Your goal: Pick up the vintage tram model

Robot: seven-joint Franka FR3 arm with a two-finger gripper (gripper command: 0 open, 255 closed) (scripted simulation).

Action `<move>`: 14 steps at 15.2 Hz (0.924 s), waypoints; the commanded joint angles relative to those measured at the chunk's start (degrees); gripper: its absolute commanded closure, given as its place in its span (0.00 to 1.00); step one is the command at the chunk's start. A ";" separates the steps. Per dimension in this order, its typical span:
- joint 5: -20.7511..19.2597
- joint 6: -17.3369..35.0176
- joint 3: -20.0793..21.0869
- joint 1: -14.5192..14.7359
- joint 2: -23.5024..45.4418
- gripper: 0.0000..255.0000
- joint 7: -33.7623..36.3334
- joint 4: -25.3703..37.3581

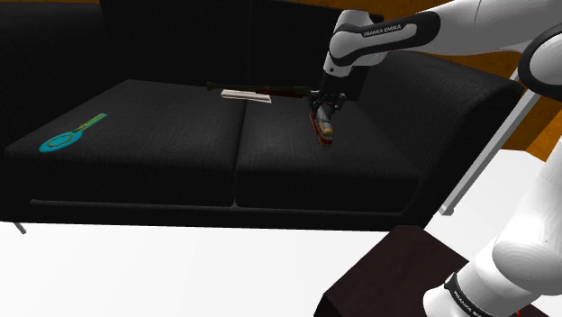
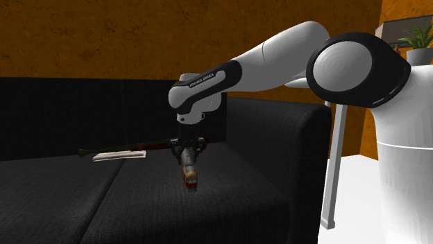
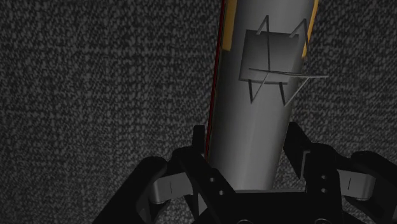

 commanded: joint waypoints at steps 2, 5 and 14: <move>-0.01 0.03 0.00 0.00 0.05 1.00 0.00 0.00; -0.01 -0.58 0.00 0.01 -0.12 1.00 0.02 0.44; -0.01 -7.33 0.01 0.01 -0.70 1.00 0.13 6.61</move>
